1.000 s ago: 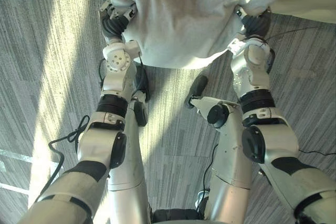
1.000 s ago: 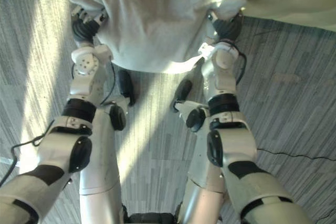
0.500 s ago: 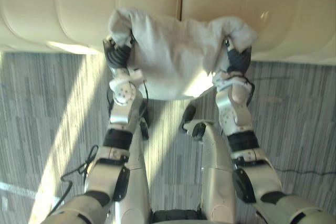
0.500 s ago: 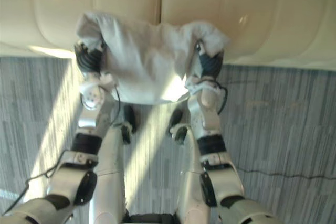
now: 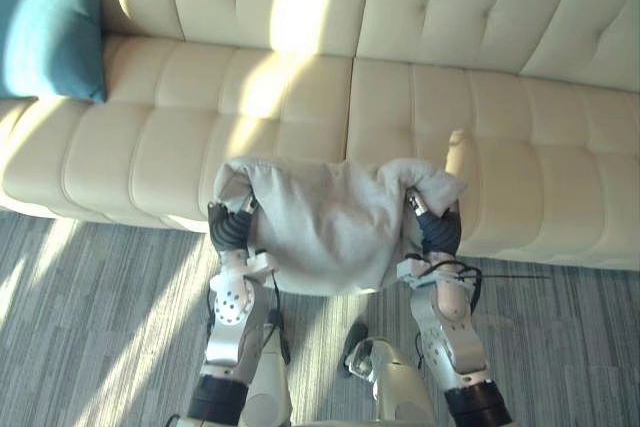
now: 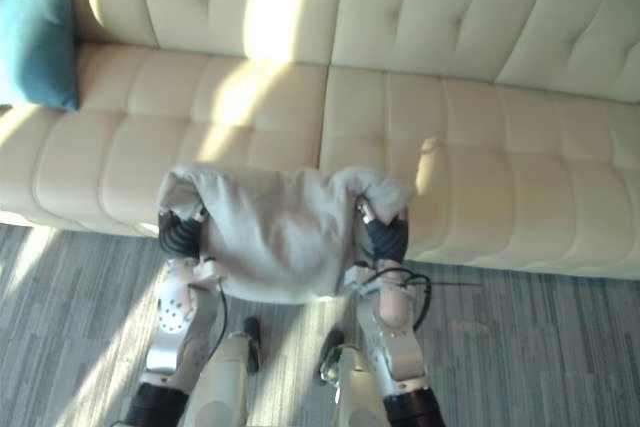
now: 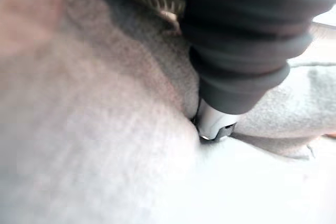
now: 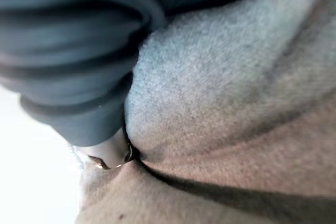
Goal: Pick up cushions and gather them together orderly.
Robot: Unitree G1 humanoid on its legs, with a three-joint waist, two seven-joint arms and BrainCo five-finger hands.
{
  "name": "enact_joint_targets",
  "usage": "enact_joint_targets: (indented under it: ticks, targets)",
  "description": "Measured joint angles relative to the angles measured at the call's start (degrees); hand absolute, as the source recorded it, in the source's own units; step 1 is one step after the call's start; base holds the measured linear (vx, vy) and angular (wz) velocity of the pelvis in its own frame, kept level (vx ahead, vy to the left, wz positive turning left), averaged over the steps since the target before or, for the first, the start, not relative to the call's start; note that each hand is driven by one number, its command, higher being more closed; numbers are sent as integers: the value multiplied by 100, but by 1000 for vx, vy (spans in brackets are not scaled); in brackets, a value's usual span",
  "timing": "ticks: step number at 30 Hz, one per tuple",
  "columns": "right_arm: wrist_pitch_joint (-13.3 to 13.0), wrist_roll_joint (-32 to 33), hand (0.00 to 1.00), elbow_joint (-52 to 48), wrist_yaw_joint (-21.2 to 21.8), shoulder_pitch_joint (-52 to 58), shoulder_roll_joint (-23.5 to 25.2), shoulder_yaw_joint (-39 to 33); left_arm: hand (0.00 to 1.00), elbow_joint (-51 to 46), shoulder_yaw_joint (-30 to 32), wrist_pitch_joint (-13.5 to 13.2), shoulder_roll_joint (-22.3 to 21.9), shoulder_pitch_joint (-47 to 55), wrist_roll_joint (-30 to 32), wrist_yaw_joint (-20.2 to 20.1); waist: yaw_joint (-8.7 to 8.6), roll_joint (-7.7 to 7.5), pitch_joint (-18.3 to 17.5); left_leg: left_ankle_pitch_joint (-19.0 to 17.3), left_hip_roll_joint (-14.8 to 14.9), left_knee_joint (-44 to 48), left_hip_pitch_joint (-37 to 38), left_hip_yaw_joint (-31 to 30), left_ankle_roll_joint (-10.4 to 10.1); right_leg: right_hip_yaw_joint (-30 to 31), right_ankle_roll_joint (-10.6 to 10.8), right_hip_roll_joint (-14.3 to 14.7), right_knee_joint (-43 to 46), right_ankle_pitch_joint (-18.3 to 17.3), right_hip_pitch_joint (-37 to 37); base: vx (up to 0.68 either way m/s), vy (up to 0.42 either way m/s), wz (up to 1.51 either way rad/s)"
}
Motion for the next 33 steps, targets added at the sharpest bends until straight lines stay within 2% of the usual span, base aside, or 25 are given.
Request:
enact_joint_targets:
  ticks: [3, 5, 6, 7, 8, 10, 12, 13, 14, 15, 16, 18, 20, 21, 22, 23, 24, 25, 26, 28, 29, 30, 31, 32, 33]
  targets:
    - [15, -7, 100, 412, 125, 16, -75, -1, 100, -1, -50, 144, 23, 367, 1, -103, -61, 23, -13, -361, 42, 196, 404, 181, 62, 206, 78, -131, 972, 148, -130, 140, 81, -36]
    - [35, -30, 100, 676, 178, 19, -135, -2, 100, -2, -72, 219, 78, 511, 6, -142, -89, 24, -15, -568, 58, 221, 807, 287, 103, 335, 17, -299, 1763, 525, -275, 143, 112, -30]
    - [53, -78, 100, 734, 186, 19, -185, -2, 100, -13, -76, 252, 108, 510, 8, -190, -141, 39, -15, -597, 55, 108, 1006, 272, 144, 356, -47, -382, 2121, 856, -420, 126, 45, 2]
    - [63, -122, 100, 754, 192, 20, -210, 0, 100, -27, -79, 252, 127, 523, 11, -206, -190, 44, -42, -604, 57, 34, 1078, 263, 156, 345, -67, -373, 2106, 747, -423, 224, 23, 9]
    - [70, -183, 100, 758, 275, -2, -235, -15, 100, -95, -78, 245, 177, 539, 12, -207, -224, 47, -124, -656, 35, -95, 1174, 255, 193, 366, -1, -330, 1739, 387, -454, 213, -12, 3]
    - [72, -192, 100, 756, 360, -39, -280, -24, 100, -124, -77, 224, 183, 538, 12, -207, -226, 64, -189, -687, 54, -299, 1346, 259, 142, 507, 38, -92, 984, 283, -557, 291, -51, -3]
    - [73, -192, 100, 756, 386, -38, -304, -30, 100, -122, -77, 227, 185, 538, 13, -214, -273, 98, -223, -620, 58, -630, 1714, 287, -79, 733, 102, 216, -473, 824, -590, 342, -95, 16]
    - [72, -192, 100, 750, 391, -15, -329, -27, 100, -123, -87, 224, 192, 550, 15, -229, -330, -3, -335, -684, -27, -699, 1854, 257, -198, 898, 86, 302, -1302, 1419, -505, 403, -173, 36]
    - [74, -192, 100, 758, 395, -17, -399, -36, 100, -46, -135, 225, 151, 531, 17, -246, -371, 88, -356, -775, -54, -717, 2004, 111, -333, 1089, -190, 388, -1337, 1999, -495, 409, -156, 11]
    - [99, -196, 100, 759, 405, -28, -510, -36, 100, -29, -190, 245, 93, 571, 14, -250, -294, 320, -422, -744, 88, -788, 2039, 1, -392, 1080, -209, 525, -1246, 1995, -546, 429, -128, -10]
    - [101, -196, 100, 734, 406, -21, -593, -69, 100, -30, -228, 246, 77, 604, 16, -333, -295, 524, -534, -670, 167, -870, 2033, -211, -504, 1018, -275, 625, -1115, 1738, -636, 345, -75, -18]
    - [128, -189, 100, 734, 410, 56, -686, -115, 100, 28, -272, 252, -22, 597, 16, -424, -379, 686, -612, -507, 287, -362, 1826, -524, -674, 829, -352, 706, -981, 1409, -544, 437, -148, 25]
    - [161, -187, 100, 674, 410, 305, -645, -245, 100, 172, -339, 273, -144, 551, 14, -502, -387, 697, -601, 49, 522, 1038, 1271, -613, -679, 609, -422, 779, -1187, 1238, -23, 443, -152, 47]
    - [200, -180, 100, 465, 409, 528, -635, -298, 100, 189, -361, 296, -206, 625, 14, -571, -331, 679, -589, 542, 806, 2073, 929, -426, -497, 508, -487, 837, -1394, 1127, 426, 313, -74, 43]
    - [198, -174, 100, 125, 399, 750, -635, -319, 100, 180, -395, 299, -237, 701, 13, -609, -261, 673, -585, 508, 1030, 2870, 592, -174, -425, 436, -524, 858, -1516, 1010, 752, 293, -57, 38]
    - [195, -174, 100, -54, 395, 834, -631, -322, 100, 168, -412, 304, -244, 722, 12, -616, -251, 666, -585, 449, 1095, 3121, 426, -33, -336, 395, -533, 854, -1556, 959, 875, 252, -32, 33]
    - [181, -175, 100, -318, 376, 915, -594, -330, 100, 122, -421, 338, -251, 739, 12, -635, -228, 634, -599, 311, 1148, 3223, 162, 216, -118, 338, -539, 819, -1644, 894, 1036, 231, 6, 28]
    - [178, -180, 100, -494, 354, 908, -539, -366, 100, 79, -422, 344, -264, 733, 12, -644, -186, 604, -607, 155, 1141, 2912, -43, 417, 17, 312, -517, 764, -1721, 889, 1127, 226, 31, 21]
    - [172, -186, 100, -551, 342, 897, -501, -398, 100, 49, -423, 354, -274, 730, 13, -644, -168, 596, -602, 86, 1117, 2645, -102, 478, 35, 303, -506, 737, -1757, 895, 1171, 230, 81, 15]
    - [173, -197, 100, -591, 296, 902, -409, -573, 100, -27, -532, 382, -299, 722, 17, -647, -102, 588, -601, 78, 785, 1044, -19, 293, 16, 255, -461, 580, -1798, 922, 1322, 225, 139, 8]
    - [174, -198, 100, -589, 288, 909, -422, -593, 100, -49, -561, 382, -313, 720, 19, -647, -89, 607, -610, 197, 662, 544, 105, 150, -26, 256, -415, 560, -1812, 931, 1352, 194, 201, -8]
    - [179, -202, 100, -583, 284, 933, -431, -636, 100, -68, -583, 375, -334, 721, 23, -646, -77, 679, -653, 906, 531, -336, 361, -117, -72, 341, -217, 605, -1873, 897, 1450, 185, 239, -13]
    - [185, -211, 100, -493, 285, 928, -381, -675, 100, -54, -588, 375, -294, 710, 23, -647, -80, 695, -706, 746, 498, -659, 575, -240, -315, 395, -70, 646, -1982, 885, 1553, 222, 275, -3]
    - [207, -215, 100, -346, 287, 953, -195, -748, 100, -44, -614, 391, -170, 668, 23, -647, -97, 482, -738, 808, 310, -1027, 783, -220, -262, 478, 9, 514, -2120, 944, 1631, 174, 215, 0]
    - [213, -220, 100, -302, 289, 984, -101, -765, 100, -49, -631, 381, -94, 672, 22, -647, -74, 345, -763, 868, 171, -1245, 923, -155, -206, 546, 51, 398, -2178, 968, 1666, 121, 145, 7]
